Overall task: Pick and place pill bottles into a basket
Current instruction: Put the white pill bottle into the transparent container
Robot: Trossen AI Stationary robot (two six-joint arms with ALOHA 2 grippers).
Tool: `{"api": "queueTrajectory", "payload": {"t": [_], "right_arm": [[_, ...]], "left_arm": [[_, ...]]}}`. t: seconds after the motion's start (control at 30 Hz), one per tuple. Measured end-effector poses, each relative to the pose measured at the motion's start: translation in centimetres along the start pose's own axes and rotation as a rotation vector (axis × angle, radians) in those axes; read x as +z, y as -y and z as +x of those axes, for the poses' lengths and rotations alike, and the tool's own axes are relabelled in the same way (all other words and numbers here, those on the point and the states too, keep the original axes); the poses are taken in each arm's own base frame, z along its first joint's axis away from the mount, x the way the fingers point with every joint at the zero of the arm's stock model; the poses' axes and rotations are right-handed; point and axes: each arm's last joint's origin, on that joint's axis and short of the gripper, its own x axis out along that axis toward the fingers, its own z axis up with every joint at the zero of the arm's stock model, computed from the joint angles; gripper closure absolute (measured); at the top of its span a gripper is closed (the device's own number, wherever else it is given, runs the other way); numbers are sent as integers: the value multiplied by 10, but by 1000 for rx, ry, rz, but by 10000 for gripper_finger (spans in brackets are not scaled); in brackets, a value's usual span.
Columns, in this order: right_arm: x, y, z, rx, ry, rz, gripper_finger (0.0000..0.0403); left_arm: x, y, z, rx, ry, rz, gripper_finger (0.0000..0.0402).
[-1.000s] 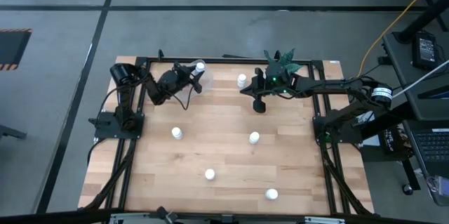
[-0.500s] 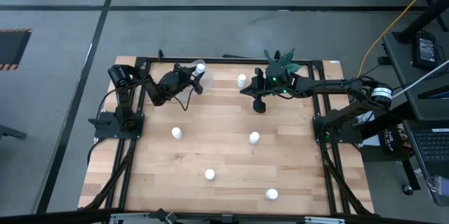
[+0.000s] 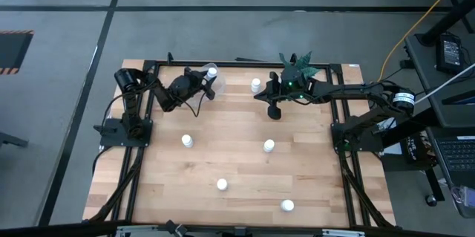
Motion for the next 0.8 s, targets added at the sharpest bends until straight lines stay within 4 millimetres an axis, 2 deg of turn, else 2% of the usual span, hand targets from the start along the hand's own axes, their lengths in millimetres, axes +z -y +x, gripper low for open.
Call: {"api": "queueTrajectory", "payload": {"t": [0.37, 0.8], "right_arm": [[0, 0, 0, 0, 0, 21, 396], [0, 0, 0, 0, 0, 20, 396]], "left_arm": [[4, 3, 11, 0, -15, 0, 218], [3, 2, 11, 25, -28, 4, 217]]}}
